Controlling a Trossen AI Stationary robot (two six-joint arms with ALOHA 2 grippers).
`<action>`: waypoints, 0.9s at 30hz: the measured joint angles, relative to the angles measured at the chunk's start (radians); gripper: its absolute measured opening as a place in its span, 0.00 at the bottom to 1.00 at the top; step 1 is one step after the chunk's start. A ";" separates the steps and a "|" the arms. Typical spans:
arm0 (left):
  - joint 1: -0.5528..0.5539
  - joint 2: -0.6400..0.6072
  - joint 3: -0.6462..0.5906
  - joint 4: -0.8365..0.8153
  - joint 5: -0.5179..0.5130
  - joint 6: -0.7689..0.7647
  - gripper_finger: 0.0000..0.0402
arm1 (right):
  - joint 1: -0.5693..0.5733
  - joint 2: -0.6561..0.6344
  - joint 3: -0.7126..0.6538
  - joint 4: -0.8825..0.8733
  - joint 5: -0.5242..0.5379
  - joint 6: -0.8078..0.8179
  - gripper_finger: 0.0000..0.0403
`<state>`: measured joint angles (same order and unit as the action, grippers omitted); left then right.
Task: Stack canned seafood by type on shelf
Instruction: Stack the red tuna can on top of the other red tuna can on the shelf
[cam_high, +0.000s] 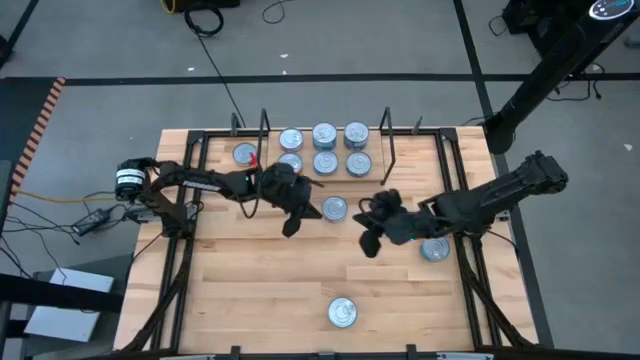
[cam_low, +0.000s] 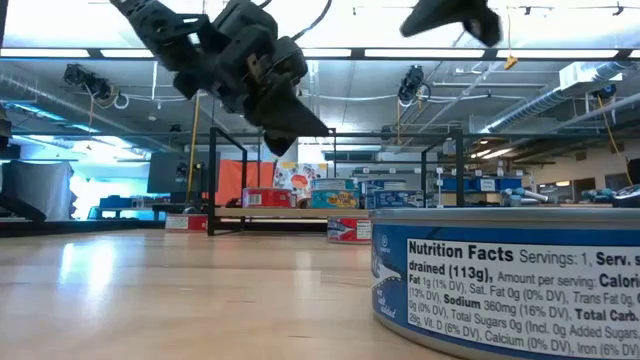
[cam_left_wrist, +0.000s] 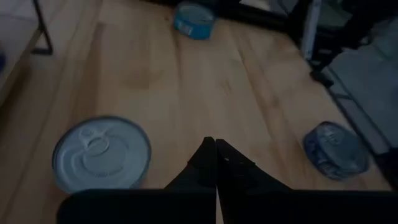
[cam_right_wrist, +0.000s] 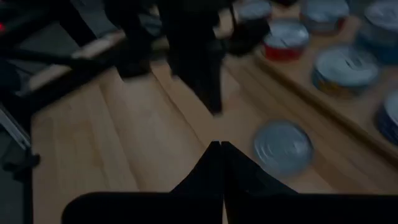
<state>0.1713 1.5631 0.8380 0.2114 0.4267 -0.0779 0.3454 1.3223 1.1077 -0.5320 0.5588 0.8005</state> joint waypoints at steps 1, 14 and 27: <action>0.007 0.000 0.013 -0.012 0.014 0.002 0.00 | 0.008 -0.012 0.000 -0.038 0.000 0.021 0.00; 0.029 0.149 0.173 -0.190 0.001 0.118 0.00 | -0.027 -0.276 -0.143 -0.142 -0.136 -0.042 0.00; -0.006 0.286 0.398 -0.527 -0.190 0.280 0.03 | -0.036 -0.475 -0.392 0.120 -0.133 -0.063 0.00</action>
<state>0.1652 1.8491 1.2359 -0.3151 0.2370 0.2024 0.3097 0.8471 0.7155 -0.4123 0.4255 0.7378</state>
